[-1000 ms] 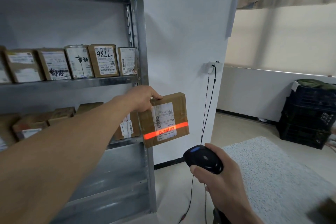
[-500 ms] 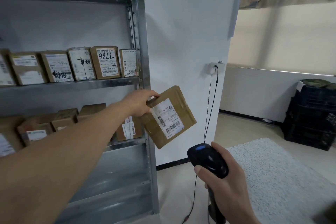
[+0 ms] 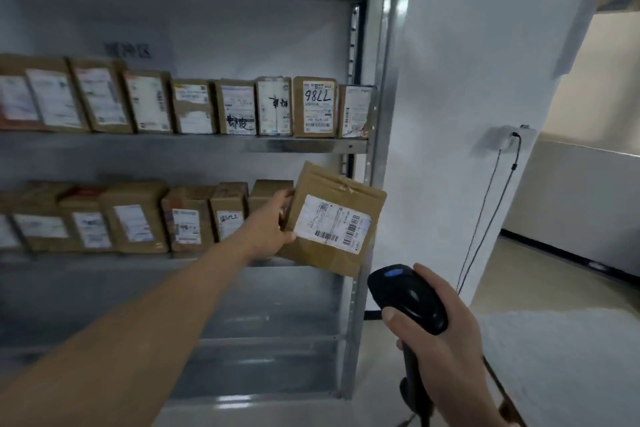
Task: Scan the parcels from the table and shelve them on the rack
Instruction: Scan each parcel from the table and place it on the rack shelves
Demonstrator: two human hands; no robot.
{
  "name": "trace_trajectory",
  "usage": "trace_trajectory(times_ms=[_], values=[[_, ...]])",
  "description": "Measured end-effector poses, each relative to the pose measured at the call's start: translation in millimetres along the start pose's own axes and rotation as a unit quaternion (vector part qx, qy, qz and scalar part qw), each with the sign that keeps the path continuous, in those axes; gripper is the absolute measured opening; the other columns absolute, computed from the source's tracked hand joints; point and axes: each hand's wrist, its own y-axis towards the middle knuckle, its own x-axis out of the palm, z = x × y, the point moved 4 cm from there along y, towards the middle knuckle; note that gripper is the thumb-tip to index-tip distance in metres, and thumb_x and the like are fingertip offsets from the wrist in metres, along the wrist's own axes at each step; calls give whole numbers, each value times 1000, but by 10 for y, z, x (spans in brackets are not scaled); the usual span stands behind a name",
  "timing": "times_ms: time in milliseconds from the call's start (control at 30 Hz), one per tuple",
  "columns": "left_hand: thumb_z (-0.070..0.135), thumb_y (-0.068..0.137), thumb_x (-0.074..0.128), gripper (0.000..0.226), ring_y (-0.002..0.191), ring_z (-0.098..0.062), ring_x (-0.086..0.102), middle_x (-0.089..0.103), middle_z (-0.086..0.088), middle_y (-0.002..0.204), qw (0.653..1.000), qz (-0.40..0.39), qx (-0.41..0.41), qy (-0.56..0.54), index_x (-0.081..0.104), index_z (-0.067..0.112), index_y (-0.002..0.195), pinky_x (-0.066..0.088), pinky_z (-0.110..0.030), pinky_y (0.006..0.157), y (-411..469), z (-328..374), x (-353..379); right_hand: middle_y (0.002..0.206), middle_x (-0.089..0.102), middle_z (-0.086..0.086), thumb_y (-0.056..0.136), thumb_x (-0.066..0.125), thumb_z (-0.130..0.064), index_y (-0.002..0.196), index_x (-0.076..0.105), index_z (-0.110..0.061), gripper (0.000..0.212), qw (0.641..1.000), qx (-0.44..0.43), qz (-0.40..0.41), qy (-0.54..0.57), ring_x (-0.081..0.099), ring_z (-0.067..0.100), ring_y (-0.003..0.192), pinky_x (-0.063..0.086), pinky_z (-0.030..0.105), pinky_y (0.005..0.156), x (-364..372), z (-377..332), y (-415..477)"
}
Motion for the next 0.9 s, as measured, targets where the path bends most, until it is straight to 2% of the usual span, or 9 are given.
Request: trace_trajectory(times_ms=[133, 233, 267, 367, 467, 567, 767, 833, 900], values=[[6, 90, 71, 87, 111, -18, 56, 58, -3, 134, 998, 40, -41, -26, 20, 28, 157, 49, -36, 98, -278, -745, -545, 98, 68, -33, 73, 88, -6, 108, 60, -50, 62, 999, -18, -48, -10, 69, 14, 96, 61, 44, 85, 753, -108, -78], [6, 89, 72, 89, 112, -20, 60, 62, -2, 127, 995, 67, -60, -39, 21, 30, 157, 52, -38, 98, -496, -1356, -1005, 105, 69, -25, 73, 87, -8, 121, 62, -41, 63, 997, -20, -70, -1, 65, 3, 102, 52, 19, 81, 1389, -215, -207], [6, 88, 73, 89, 108, -20, 62, 64, -3, 119, 994, 78, -67, -45, 22, 32, 156, 54, -39, 94, -571, -1559, -1165, 111, 67, -23, 73, 88, -8, 127, 62, -36, 65, 997, -16, -79, 1, 63, 2, 104, 50, 18, 81, 1612, -254, -255], [4, 88, 72, 91, 96, -14, 58, 57, 8, 97, 990, 100, -84, -61, 21, 31, 157, 50, -29, 81, -794, -2149, -1644, 118, 67, -14, 73, 89, -10, 132, 62, -30, 68, 995, -13, -94, 13, 64, 8, 105, 56, 35, 90, 2292, -377, -401], [4, 88, 72, 90, 95, -13, 60, 58, 6, 98, 986, 111, -107, -69, 22, 32, 156, 52, -28, 80, -984, -2699, -2087, 121, 67, -11, 75, 87, -10, 133, 61, -29, 67, 993, -22, -116, 26, 60, 0, 106, 50, 31, 90, 2952, -507, -560], [4, 87, 73, 90, 100, -18, 63, 60, 4, 101, 979, 136, -129, -75, 23, 36, 155, 55, -34, 84, -1154, -3197, -2509, 119, 65, -17, 75, 87, -8, 130, 62, -30, 64, 990, -26, -136, 41, 58, -5, 103, 46, 19, 82, 3551, -617, -699], [3, 88, 72, 90, 96, -9, 63, 64, 3, 106, 966, 183, -162, -82, 23, 35, 155, 50, -20, 74, -1530, -4014, -3277, 115, 66, -17, 74, 86, -3, 124, 62, -32, 62, 978, -26, -196, 71, 63, -15, 89, 44, 11, 73, 4637, -811, -860], [4, 88, 73, 91, 100, -11, 63, 65, 3, 110, 959, 204, -180, -74, 21, 37, 155, 52, -23, 78, -1652, -4265, -3520, 117, 67, -13, 74, 86, -2, 126, 63, -30, 64, 973, -30, -217, 78, 65, -6, 94, 47, 14, 74, 4994, -843, -886], [5, 88, 73, 91, 103, -15, 64, 65, 1, 113, 953, 224, -195, -64, 21, 38, 155, 54, -30, 85, -1750, -4474, -3708, 116, 66, -15, 73, 86, -1, 125, 63, -31, 64, 970, -27, -226, 88, 64, 1, 99, 53, 24, 79, 5283, -875, -900]])
